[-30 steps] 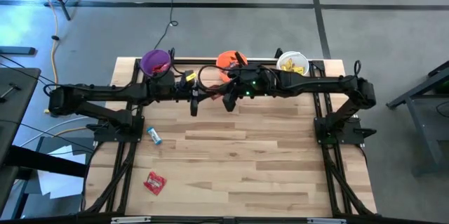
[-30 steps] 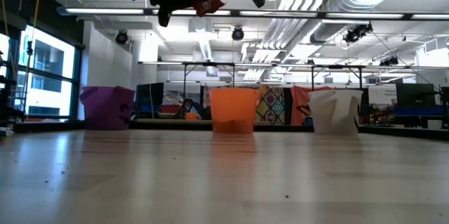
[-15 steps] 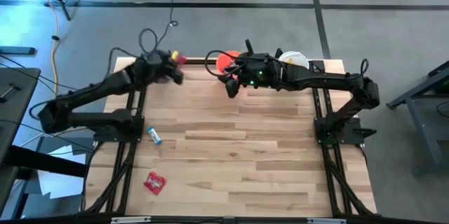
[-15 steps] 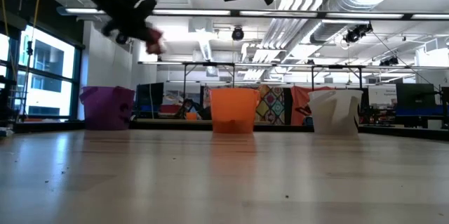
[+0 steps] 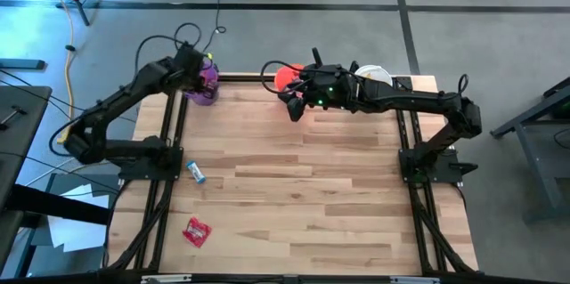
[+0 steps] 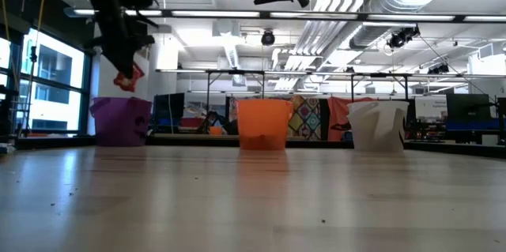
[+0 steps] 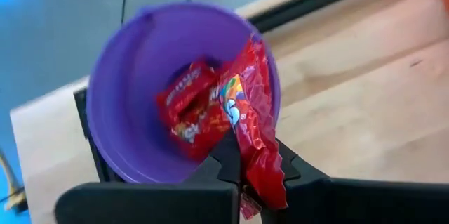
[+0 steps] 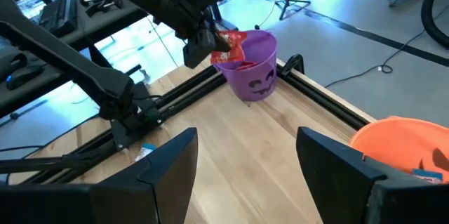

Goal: Organize candy in baskets
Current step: Put the red candy into the violet bucket

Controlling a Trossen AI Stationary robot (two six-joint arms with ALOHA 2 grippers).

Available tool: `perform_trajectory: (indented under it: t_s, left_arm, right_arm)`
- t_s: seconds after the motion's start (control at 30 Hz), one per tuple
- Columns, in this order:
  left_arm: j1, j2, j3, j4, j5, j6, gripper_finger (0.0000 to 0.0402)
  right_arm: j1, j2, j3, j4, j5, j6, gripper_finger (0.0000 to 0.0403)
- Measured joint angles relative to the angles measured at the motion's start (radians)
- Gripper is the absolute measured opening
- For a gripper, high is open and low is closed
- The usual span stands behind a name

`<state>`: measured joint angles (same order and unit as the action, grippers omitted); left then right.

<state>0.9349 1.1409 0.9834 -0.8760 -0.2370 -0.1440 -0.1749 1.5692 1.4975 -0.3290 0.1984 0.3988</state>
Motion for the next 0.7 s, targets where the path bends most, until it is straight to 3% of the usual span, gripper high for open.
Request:
perform_trajectory:
  t_s: [0.4, 0.7]
  left_arm:
    - [0.042, 0.301, 0.103, -0.062, -0.031, 0.016, 0.0007]
    - [0.082, 0.411, 0.107, -0.069, -0.035, 0.04, 0.0064]
  right_arm:
    - [-0.002, 0.0, 0.0, -0.013, -0.042, -0.007, 0.0238]
    - [-0.002, 0.0, 0.0, -0.037, -0.06, -0.008, 0.0238]
